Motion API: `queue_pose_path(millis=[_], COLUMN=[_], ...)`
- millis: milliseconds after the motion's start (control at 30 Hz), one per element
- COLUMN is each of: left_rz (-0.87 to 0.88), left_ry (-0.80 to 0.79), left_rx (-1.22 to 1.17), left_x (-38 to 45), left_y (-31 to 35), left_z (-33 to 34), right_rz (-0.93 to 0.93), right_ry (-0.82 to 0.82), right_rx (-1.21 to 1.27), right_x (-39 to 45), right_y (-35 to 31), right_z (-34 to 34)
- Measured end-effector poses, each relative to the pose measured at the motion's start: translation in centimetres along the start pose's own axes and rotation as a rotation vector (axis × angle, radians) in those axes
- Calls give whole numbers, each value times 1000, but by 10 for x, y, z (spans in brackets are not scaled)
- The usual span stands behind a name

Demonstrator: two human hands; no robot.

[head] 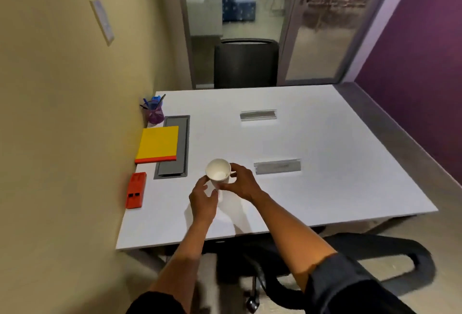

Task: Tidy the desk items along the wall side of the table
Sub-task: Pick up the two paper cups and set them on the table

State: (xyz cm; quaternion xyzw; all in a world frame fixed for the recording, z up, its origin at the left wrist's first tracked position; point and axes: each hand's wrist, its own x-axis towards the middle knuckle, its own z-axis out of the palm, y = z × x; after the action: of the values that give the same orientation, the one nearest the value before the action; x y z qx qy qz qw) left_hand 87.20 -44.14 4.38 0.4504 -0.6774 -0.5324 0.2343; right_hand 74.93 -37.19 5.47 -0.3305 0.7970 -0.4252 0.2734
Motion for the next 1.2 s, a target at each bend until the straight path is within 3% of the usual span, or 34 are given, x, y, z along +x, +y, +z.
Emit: queue_pose_path(millis=[233, 533, 933, 1200], left_rz=[207, 359, 599, 528], left_ry=[-172, -482, -924, -1019], left_rx=[-8, 28, 179, 174], left_x=[-59, -161, -273, -297], left_y=[72, 120, 149, 164], left_z=[117, 303, 518, 681], right_rz=[-6, 139, 450, 541], right_ry=[171, 417, 779, 817], right_rx=[-12, 12, 90, 36], right_x=[-58, -176, -310, -312], right_y=[42, 156, 293, 390], right_z=[-153, -322, -465, -579])
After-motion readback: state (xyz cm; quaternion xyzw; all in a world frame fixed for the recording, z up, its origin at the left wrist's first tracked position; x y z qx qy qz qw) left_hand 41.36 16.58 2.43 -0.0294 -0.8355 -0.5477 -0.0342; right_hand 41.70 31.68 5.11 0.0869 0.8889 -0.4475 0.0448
